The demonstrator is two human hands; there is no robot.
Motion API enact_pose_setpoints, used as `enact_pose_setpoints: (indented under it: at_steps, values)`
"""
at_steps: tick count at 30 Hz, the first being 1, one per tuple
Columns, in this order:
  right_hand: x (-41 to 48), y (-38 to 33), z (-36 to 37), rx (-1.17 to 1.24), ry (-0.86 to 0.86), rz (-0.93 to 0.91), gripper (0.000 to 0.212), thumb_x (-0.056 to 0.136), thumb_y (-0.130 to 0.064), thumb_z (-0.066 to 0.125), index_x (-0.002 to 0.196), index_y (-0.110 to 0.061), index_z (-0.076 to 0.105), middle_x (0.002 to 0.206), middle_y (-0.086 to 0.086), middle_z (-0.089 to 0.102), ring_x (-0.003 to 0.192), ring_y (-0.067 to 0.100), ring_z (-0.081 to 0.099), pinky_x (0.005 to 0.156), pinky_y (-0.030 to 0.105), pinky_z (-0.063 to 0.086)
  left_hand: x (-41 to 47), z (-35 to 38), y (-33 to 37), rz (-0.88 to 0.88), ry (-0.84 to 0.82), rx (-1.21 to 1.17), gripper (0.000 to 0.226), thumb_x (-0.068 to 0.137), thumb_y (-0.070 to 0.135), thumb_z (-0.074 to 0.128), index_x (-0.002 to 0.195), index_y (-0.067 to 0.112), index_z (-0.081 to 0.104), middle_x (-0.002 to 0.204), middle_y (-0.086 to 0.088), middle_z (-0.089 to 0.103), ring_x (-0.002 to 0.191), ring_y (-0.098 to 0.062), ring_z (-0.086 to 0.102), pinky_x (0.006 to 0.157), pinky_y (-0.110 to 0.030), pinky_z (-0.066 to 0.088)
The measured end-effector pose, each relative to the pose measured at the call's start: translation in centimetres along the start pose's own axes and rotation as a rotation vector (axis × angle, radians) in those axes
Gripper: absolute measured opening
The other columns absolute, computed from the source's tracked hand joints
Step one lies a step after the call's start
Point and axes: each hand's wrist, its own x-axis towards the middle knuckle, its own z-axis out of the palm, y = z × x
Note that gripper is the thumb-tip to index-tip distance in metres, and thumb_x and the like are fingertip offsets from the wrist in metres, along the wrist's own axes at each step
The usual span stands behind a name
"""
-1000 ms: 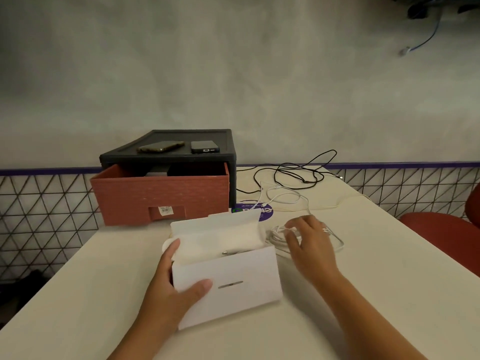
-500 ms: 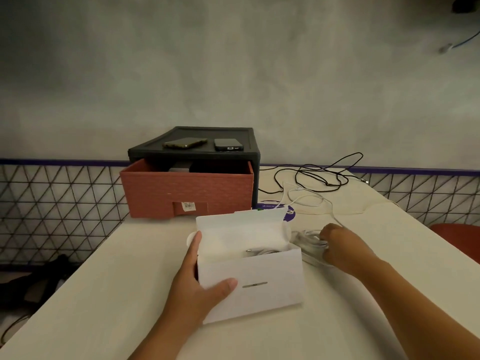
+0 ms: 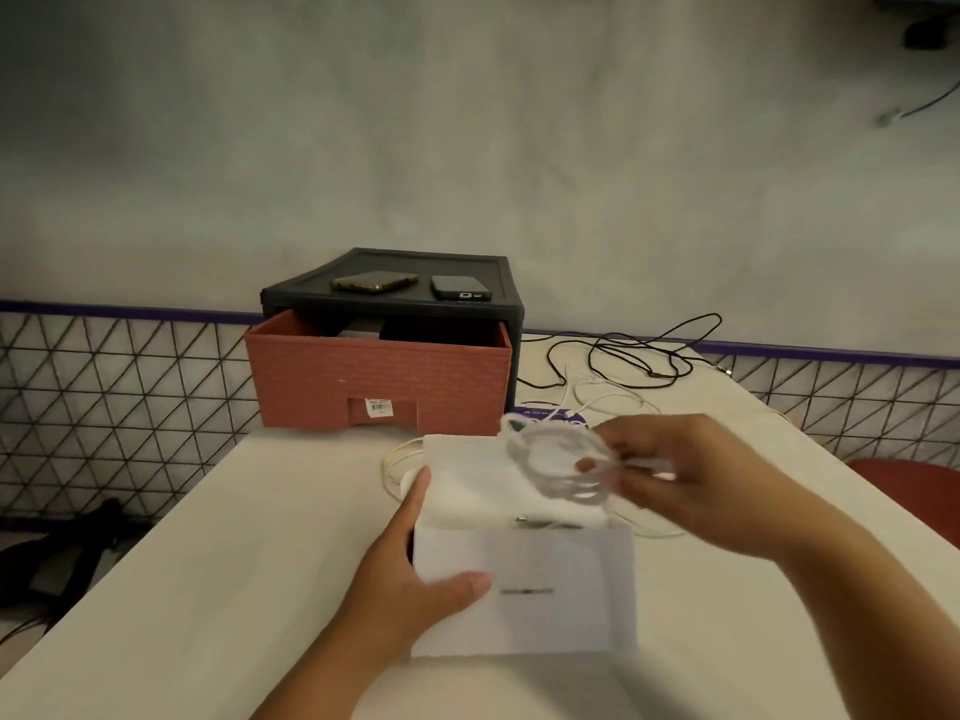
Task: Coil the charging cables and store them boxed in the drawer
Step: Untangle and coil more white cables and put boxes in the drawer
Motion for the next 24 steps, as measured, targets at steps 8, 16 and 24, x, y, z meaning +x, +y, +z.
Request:
enact_pose_setpoints:
  at_steps: [8,16,24]
  values:
    - [1.9,-1.4,5.8,-0.106,-0.366,-0.020,0.013,0.088,-0.015,0.056,0.098,-0.017,0.063,0.081,-0.005,0.063,0.071,0.007,0.051,0.070,0.027,0.043,-1.8,0.3,0.7,0.045,-0.151,0.010,0.107,0.035,0.036,0.079,0.125,0.049,0.022,0.096,0.053,0.051,0.093,0.019,0.056,0.071,-0.002,0.041]
    - [2.1,-2.3,5.5,-0.050,-0.557,0.133,0.017,0.094,-0.013,0.050,0.088,-0.025,0.060,0.066,-0.016,0.047,0.061,-0.002,0.044,0.058,0.011,0.031,-2.4,0.2,0.7,0.049,-0.111,0.085,0.109,0.031,0.043,0.081,0.125,0.052,0.026,0.113,0.030,0.055,0.102,0.017,0.054,0.075,-0.003,0.041]
    - [3.0,-3.5,5.4,-0.308,-0.676,0.109,0.021,0.089,-0.006,0.040,0.078,-0.006,0.058,0.072,0.002,0.051,0.072,0.018,0.041,0.061,0.021,0.031,-2.4,0.3,0.5,0.066,-0.091,0.162,0.106,0.032,0.043,0.078,0.124,0.056,0.026,0.112,0.024,0.057,0.099,0.014,0.055,0.076,-0.004,0.041]
